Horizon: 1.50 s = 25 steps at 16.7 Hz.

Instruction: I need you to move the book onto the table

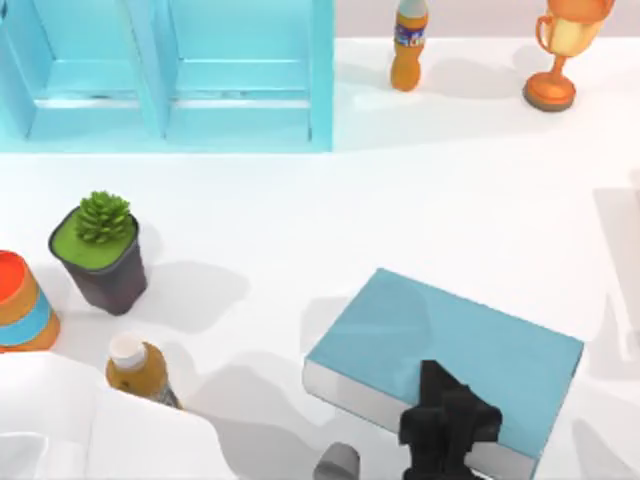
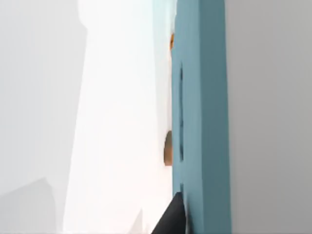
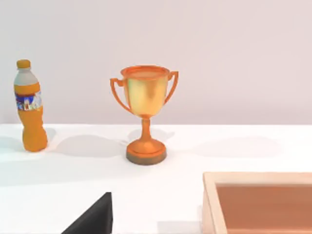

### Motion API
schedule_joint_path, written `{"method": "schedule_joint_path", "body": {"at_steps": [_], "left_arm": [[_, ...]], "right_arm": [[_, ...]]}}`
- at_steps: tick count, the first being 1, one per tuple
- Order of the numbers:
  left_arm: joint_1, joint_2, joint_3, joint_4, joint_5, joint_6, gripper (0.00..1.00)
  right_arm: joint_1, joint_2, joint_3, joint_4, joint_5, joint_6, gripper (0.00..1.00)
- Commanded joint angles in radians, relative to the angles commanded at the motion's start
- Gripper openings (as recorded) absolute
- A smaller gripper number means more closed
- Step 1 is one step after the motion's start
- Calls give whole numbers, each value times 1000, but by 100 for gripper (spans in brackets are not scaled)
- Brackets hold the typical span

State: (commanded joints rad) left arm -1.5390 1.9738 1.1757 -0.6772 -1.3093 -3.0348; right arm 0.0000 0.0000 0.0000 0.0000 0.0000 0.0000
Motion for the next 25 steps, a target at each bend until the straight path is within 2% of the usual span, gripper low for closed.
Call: {"method": "schedule_joint_path", "body": {"at_steps": [12,25], "left_arm": [[-14,8,17,-65,-1,-58,0],[-9,72,-32,53,3,-47,0]], "right_arm": [[0,0,0,0,0,0,100],[0,0,0,0,0,0,100]]}}
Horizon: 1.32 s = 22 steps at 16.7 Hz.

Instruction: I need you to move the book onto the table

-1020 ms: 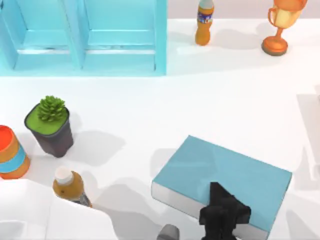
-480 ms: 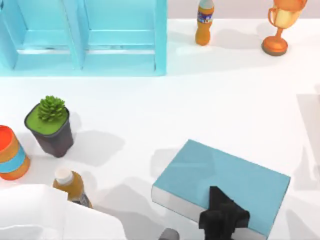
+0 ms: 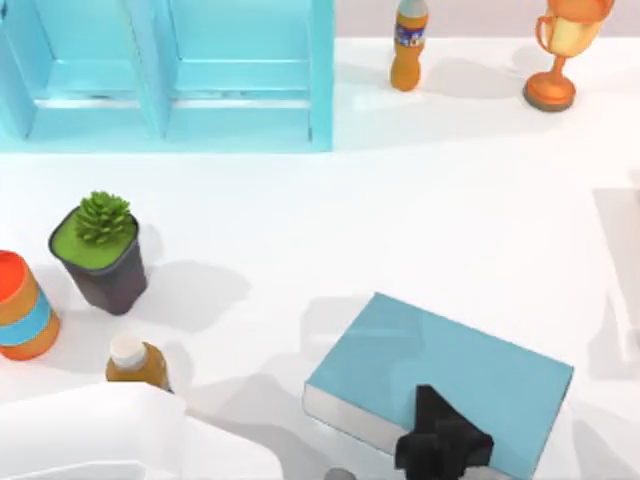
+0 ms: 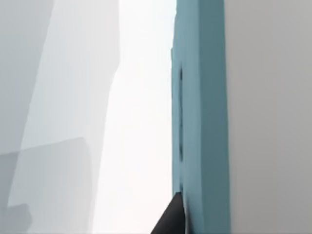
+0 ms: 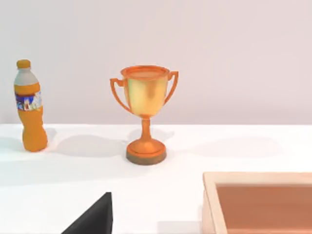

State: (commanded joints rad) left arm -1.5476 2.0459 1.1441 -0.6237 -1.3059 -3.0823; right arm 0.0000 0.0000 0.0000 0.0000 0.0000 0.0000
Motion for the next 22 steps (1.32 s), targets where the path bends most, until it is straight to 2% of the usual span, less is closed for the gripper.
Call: {"method": "schedule_joint_path", "body": {"at_steps": [1,14,22], "left_arm": [[0,0,0,0,0,0,0],[0,0,0,0,0,0,98],[0,0,0,0,0,0,100]], "right_arm": [[0,0,0,0,0,0,100],[0,0,0,0,0,0,100],[0,0,0,0,0,0,100]]}}
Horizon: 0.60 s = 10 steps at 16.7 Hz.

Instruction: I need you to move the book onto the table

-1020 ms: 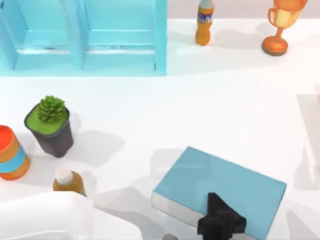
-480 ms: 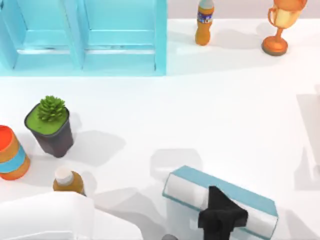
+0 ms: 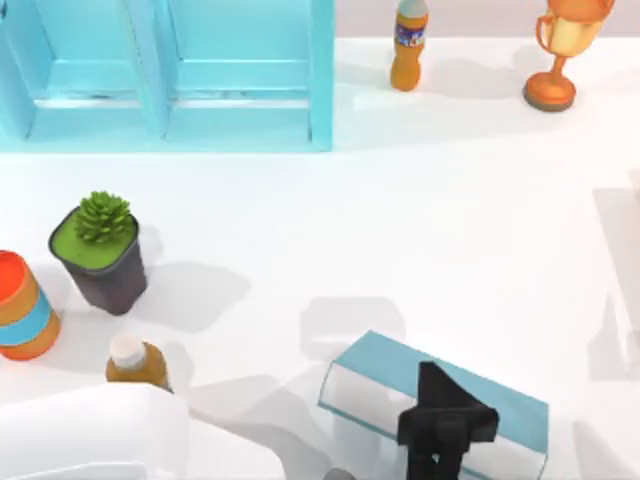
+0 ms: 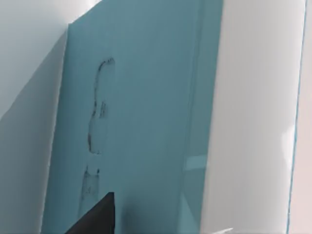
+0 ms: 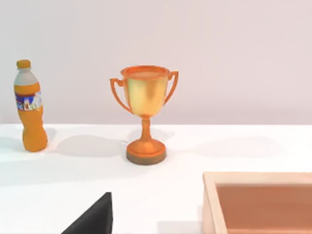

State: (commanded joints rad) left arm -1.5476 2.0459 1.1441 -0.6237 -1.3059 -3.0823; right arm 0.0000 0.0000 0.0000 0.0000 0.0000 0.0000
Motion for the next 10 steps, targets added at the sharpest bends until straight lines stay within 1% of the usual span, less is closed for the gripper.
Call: {"method": "schedule_joint_path", "body": {"at_steps": [3,5,7,10], "left_arm": [[-8,5,4,-12,3,-11,100],[-28,23,24,-63,17,-61,100],[-58,52,55,-155,41,-148,100],[-120,107,125,-338,85,-325,100]], "right_arm": [[0,0,0,0,0,0,100],[0,0,0,0,0,0,100],[0,0,0,0,0,0,100],[0,0,0,0,0,0,100]]}}
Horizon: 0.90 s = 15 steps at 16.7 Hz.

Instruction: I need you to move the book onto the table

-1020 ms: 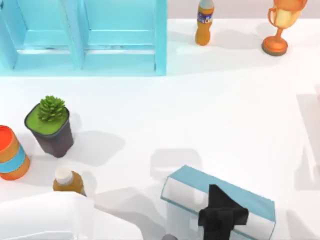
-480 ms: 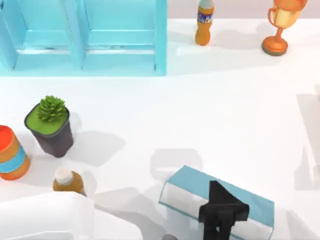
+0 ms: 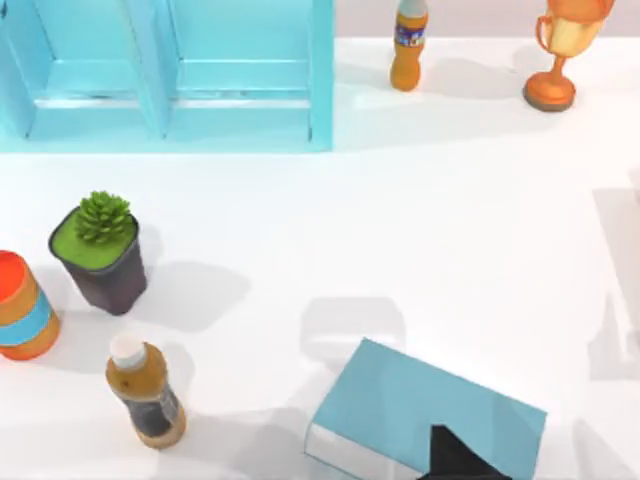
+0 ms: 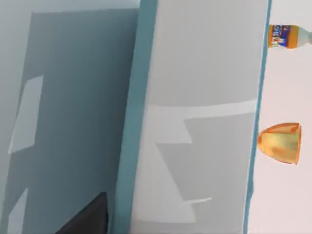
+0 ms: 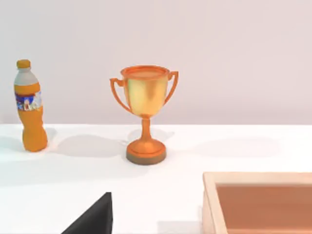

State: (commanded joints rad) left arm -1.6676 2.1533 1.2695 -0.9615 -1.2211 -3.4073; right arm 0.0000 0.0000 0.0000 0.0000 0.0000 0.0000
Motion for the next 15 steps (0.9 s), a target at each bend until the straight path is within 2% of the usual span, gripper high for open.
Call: {"method": "schedule_joint_path", "body": {"at_steps": [9,12,15], "left_arm": [[-232,151,251,-637,114,-605,100],[-283,188,296,-777,132,-722,100],[-299,199,309,-822,137,-762,100]], "right_arm": [[0,0,0,0,0,0,100],[0,0,0,0,0,0,100],[0,0,0,0,0,0,100]]}}
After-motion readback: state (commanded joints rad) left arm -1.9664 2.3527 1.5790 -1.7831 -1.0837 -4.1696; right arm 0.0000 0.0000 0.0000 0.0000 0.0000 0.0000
